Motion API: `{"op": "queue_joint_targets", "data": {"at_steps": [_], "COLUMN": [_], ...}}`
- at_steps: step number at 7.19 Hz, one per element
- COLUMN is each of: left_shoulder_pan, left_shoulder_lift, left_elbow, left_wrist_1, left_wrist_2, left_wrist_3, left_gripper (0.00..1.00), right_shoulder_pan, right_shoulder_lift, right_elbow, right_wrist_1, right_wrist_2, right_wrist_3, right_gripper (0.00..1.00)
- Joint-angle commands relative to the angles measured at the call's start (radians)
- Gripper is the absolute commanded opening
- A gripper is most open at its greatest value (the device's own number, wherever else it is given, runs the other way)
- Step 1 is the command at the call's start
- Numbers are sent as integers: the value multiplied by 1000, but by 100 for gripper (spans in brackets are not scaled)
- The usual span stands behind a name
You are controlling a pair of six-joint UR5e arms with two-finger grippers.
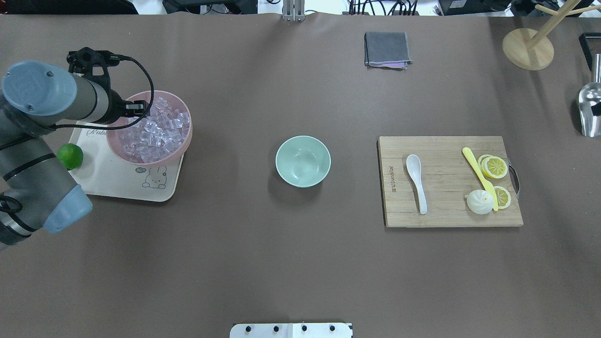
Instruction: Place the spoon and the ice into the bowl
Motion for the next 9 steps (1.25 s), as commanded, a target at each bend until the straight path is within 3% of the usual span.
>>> {"op": "queue_joint_targets", "data": {"at_steps": [1, 3, 4, 9], "left_shoulder_pan": [19, 19, 19, 19], "left_shoulder_lift": [-4, -10, -10, -41], "left_elbow": [2, 2, 0, 3], "left_wrist_1": [45, 67, 67, 107], "left_wrist_2": [23, 40, 39, 40], "left_wrist_3": [1, 3, 21, 59], "left_gripper": [68, 65, 56, 54], "right_shoulder_pan": [-32, -38, -40, -41], "right_shoulder_lift": [20, 21, 21, 20], "right_elbow": [9, 9, 9, 3], "right_wrist_1": [-1, -1, -1, -1], "right_wrist_2": [-35, -39, -39, -40], "right_wrist_3": [49, 55, 55, 55], "right_gripper": [100, 100, 100, 100]}}
